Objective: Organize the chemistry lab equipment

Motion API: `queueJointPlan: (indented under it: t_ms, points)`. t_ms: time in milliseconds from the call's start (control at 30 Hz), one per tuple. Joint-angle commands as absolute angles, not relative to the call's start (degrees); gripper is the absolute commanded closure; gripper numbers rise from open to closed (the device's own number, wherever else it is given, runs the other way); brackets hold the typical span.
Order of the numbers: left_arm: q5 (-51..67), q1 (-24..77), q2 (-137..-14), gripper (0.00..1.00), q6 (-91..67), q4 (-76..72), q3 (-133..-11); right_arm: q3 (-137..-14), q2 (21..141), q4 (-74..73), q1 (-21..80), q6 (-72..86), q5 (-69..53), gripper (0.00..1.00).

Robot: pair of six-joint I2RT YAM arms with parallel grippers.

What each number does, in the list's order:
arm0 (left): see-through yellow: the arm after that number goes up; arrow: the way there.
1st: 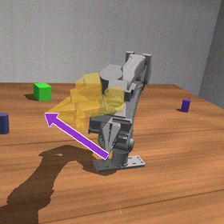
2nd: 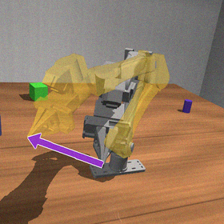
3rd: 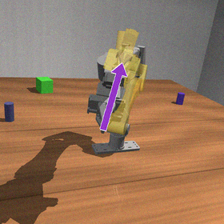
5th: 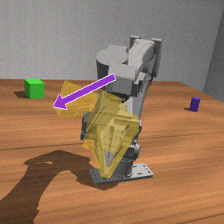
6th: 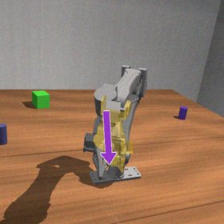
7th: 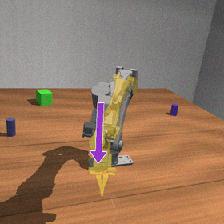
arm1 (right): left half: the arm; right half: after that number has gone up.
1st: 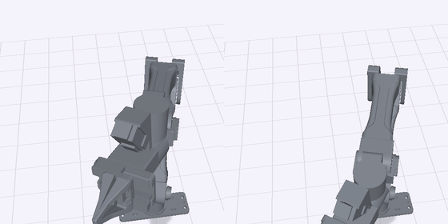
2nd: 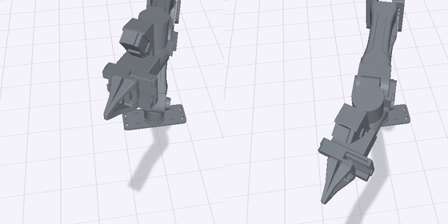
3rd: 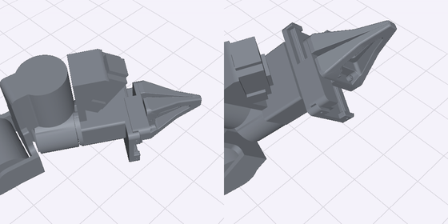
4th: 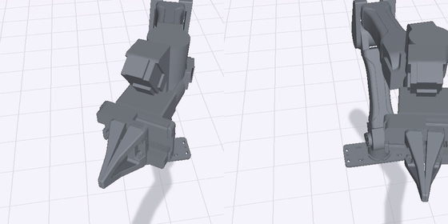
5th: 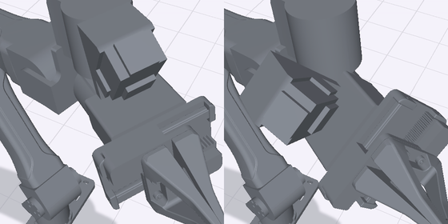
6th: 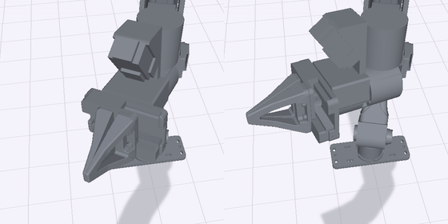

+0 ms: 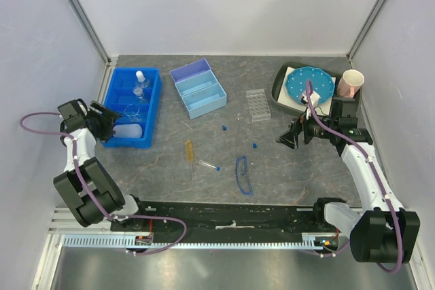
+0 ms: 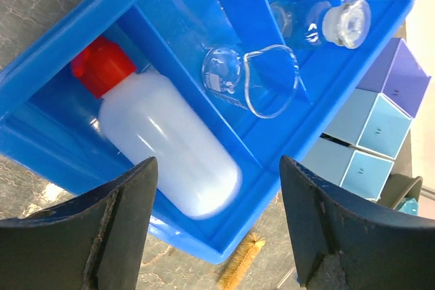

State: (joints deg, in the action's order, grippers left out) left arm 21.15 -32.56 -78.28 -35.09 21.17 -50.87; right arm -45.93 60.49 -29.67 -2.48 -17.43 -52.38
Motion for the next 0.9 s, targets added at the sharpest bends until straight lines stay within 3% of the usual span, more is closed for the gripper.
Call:
queueJointPlan:
  t_ms: [0, 200, 400, 867]
  points:
    - [21.45, -32.96, -72.44, 0.21, -32.78, 22.14, -52.29, -48.34, 60.56, -29.44, -2.73, -19.25, -52.91, 0.02]
    - [24.43, -32.96, -66.55, 0.22, -32.08, 22.24, -50.1, -48.43, 60.47, -29.71, -2.9, -19.77, -52.73, 0.02]
    - [35.14, -32.7, -62.67, 0.23, -30.67, 20.22, -48.78, -48.43, 60.38, -30.58, -2.99, -21.97, -52.73, 0.02]
    - [40.87, -14.6, -51.25, 0.09, -21.53, 19.95, -46.59, -48.08, 60.64, -32.17, -3.51, -27.07, -54.75, 0.02]
